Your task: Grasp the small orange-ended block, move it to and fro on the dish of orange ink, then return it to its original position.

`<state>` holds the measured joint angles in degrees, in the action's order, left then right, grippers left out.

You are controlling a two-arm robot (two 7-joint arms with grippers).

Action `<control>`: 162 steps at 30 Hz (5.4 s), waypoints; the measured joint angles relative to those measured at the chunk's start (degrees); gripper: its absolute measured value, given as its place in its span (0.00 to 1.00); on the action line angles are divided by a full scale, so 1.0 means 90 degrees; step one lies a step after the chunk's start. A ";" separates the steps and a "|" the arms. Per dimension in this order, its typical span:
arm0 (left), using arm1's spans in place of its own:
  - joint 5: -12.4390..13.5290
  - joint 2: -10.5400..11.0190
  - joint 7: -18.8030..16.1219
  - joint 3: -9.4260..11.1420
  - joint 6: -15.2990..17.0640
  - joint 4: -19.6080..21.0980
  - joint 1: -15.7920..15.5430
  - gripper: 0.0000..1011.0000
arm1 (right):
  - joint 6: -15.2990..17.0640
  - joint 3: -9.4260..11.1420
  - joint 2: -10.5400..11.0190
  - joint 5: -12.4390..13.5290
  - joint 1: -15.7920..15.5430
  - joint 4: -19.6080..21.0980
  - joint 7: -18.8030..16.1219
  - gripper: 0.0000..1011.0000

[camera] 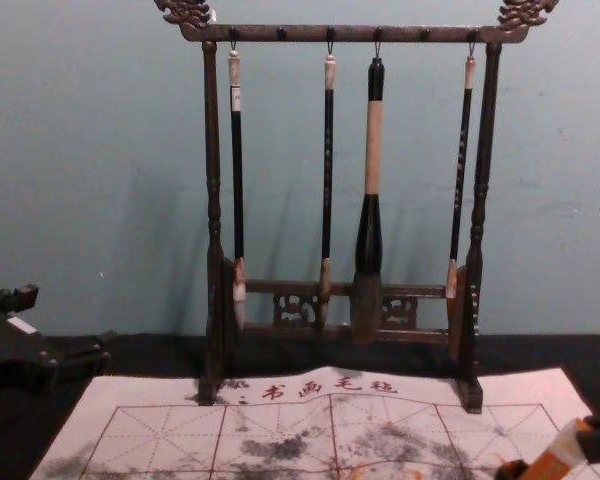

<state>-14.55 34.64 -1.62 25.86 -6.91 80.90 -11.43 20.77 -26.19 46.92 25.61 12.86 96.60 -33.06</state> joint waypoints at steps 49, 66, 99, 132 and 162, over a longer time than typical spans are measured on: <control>0.0000 0.0000 0.0000 0.0000 0.0000 0.0000 0.0000 0.99 | 0.0199 -0.0543 -0.0369 -0.0541 0.0570 -0.0584 -0.0244 0.09; 0.0000 0.0000 0.0000 0.0000 0.0000 0.0000 0.0000 0.99 | 0.0206 -0.0537 -0.0366 -0.0544 0.0565 -0.0577 -0.0237 0.09; 0.0000 0.0000 0.0000 0.0000 0.0000 0.0000 0.0000 0.99 | 0.0195 -0.0537 -0.0360 -0.0541 0.0565 -0.0575 -0.0238 0.43; 0.0000 0.0000 0.0000 0.0000 0.0000 0.0000 0.0000 0.99 | 0.0050 -0.0346 -0.0421 -0.0510 0.0413 -0.0462 0.0030 0.99; 0.0000 0.0000 0.0000 0.0000 0.0000 0.0000 0.0000 0.99 | -0.2175 0.0768 -0.2466 -0.2623 -0.1054 -0.1474 0.4861 0.99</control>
<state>-14.55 34.64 -1.62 25.86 -6.91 80.90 -11.43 1.19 -19.28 24.73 2.01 3.38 83.33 10.70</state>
